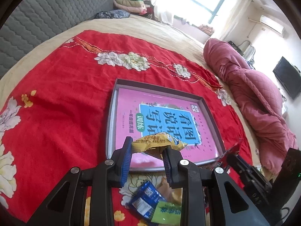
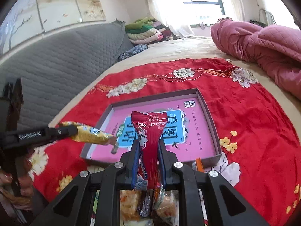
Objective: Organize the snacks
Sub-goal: 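Carry both snacks into the box and open both tools to release them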
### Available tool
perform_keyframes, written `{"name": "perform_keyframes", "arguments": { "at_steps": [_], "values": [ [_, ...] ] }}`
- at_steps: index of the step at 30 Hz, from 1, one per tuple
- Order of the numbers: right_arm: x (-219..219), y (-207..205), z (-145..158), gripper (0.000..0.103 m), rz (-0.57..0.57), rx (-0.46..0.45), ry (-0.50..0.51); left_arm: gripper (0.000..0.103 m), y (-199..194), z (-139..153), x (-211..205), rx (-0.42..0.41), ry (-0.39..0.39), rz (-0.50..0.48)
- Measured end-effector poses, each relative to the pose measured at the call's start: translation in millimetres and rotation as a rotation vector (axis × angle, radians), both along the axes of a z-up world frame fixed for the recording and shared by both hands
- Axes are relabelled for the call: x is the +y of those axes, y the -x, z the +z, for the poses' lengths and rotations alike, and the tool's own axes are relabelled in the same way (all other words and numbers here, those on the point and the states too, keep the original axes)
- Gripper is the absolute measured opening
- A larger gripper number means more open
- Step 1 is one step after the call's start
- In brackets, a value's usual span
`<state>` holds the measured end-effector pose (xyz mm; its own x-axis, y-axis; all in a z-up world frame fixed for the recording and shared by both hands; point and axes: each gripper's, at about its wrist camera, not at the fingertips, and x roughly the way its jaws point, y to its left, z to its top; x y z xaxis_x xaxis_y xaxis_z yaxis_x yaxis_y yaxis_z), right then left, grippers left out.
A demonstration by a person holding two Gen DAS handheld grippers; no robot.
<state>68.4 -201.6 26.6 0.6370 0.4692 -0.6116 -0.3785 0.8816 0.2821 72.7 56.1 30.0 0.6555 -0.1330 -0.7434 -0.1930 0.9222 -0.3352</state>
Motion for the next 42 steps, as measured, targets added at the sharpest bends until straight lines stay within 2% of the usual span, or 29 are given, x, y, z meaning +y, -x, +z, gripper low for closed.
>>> {"name": "perform_keyframes", "arguments": {
  "at_steps": [10, 16, 18, 26, 42],
  "values": [
    [-21.1, -45.6, -5.9, 0.019, -0.094, 0.019, -0.075, 0.032, -21.6, -22.7, -6.8, 0.033, -0.043, 0.023],
    [-20.5, -66.9, -21.1, 0.019, -0.120, 0.040, -0.029, 0.032, -28.6, -33.1, -6.7, 0.046, -0.070, 0.036],
    [-16.2, -72.2, -26.6, 0.019, -0.131, 0.050, 0.022, 0.032, -30.0, -35.7, -6.5, 0.048, -0.074, 0.039],
    [-8.6, -84.4, -45.4, 0.019, -0.140, 0.074, 0.112, 0.032, -32.7, -44.7, -11.1, 0.070, -0.097, 0.024],
    [-8.3, -97.3, -54.5, 0.019, -0.157, 0.084, 0.138, 0.034, -33.3, -67.2, -18.5, 0.133, -0.075, -0.024]
  ]
}}
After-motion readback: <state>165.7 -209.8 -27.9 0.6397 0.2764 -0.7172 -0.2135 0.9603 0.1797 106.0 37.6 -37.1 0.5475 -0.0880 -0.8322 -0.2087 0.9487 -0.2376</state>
